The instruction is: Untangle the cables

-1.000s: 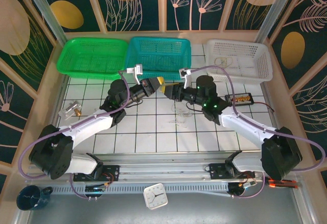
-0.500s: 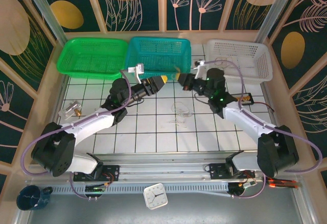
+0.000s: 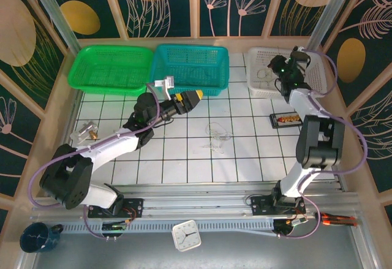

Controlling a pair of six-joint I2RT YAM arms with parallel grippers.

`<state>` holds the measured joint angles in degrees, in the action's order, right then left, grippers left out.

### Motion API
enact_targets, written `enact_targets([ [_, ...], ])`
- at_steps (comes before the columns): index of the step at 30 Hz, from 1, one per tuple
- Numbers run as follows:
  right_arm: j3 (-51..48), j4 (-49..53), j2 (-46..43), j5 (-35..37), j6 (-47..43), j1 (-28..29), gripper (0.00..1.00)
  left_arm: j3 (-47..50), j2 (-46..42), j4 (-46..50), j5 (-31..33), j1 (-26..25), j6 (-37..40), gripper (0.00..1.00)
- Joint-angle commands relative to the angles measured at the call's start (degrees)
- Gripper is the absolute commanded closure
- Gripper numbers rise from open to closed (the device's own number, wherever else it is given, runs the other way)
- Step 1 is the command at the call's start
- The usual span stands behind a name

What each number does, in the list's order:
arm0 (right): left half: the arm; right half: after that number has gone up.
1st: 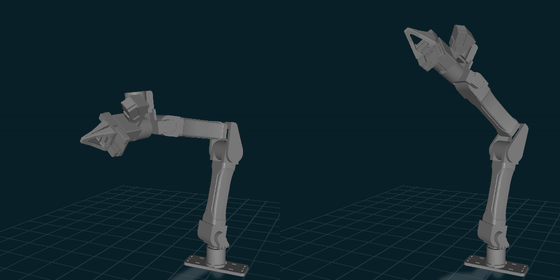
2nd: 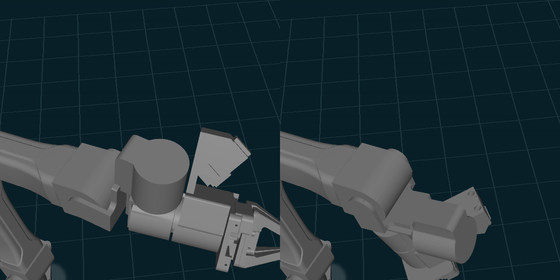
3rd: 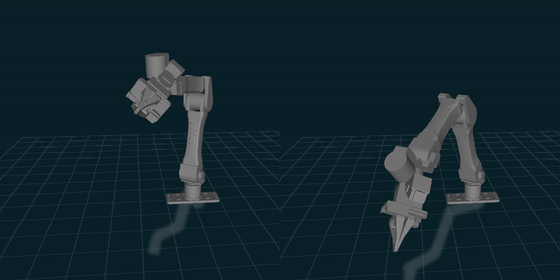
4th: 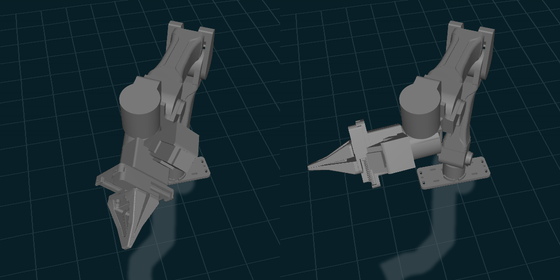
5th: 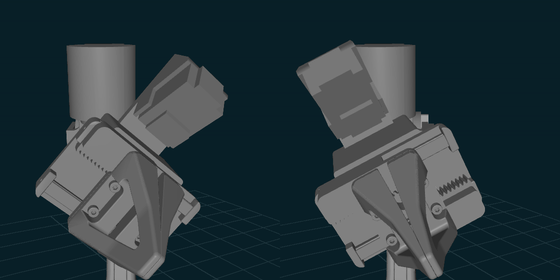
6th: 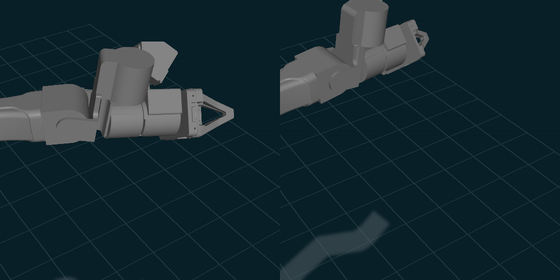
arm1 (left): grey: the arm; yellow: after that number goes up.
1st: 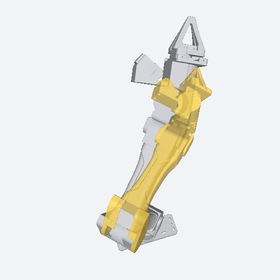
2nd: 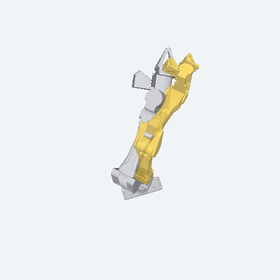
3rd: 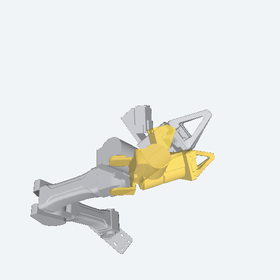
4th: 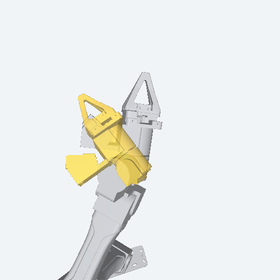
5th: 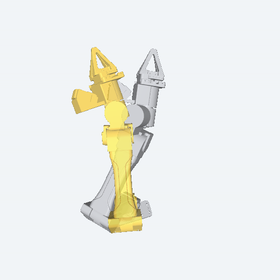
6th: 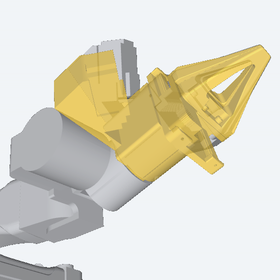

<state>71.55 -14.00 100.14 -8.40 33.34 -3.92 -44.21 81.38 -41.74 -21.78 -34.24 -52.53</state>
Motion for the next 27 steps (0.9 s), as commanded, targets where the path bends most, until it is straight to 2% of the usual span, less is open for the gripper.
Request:
enact_targets([
  [1,4.55,4.40,4.45,0.63,0.44,-1.81,0.93,0.38,0.38,-0.55,0.66,0.03,1.06,0.01],
  [3,5.58,3.89,6.16,-2.50,-0.04,-2.73,0.65,0.52,0.47,-0.19,1.18,-0.01,1.04,0.01],
  [4,5.28,3.40,6.21,-3.45,-0.32,-2.84,0.57,0.71,0.49,-0.19,1.37,-0.02,0.90,0.01],
  [6,3.66,1.89,5.07,-4.77,-0.95,-2.85,0.51,1.13,0.78,-0.62,1.39,-0.01,0.35,0.01],
  [11,-1.94,-0.94,-0.49,-8.95,-0.12,-1.49,0.50,1.36,1.15,-0.47,1.80,0.01,0.06,0.01],
  [14,-6.01,-0.24,-5.15,-10.10,-0.58,2.15,0.51,1.58,0.81,-0.32,2.37,0.03,0.06,0.01],
  [21,-16.76,7.47,-15.83,-2.90,-6.19,17.94,0.48,3.72,-2.05,3.53,5.09,0.40,1.23,0.01],
  [27,-26.51,15.33,-23.93,6.48,-5.62,31.40,0.42,6.43,-6.15,8.26,7.28,2.54,2.17,0.01],
])
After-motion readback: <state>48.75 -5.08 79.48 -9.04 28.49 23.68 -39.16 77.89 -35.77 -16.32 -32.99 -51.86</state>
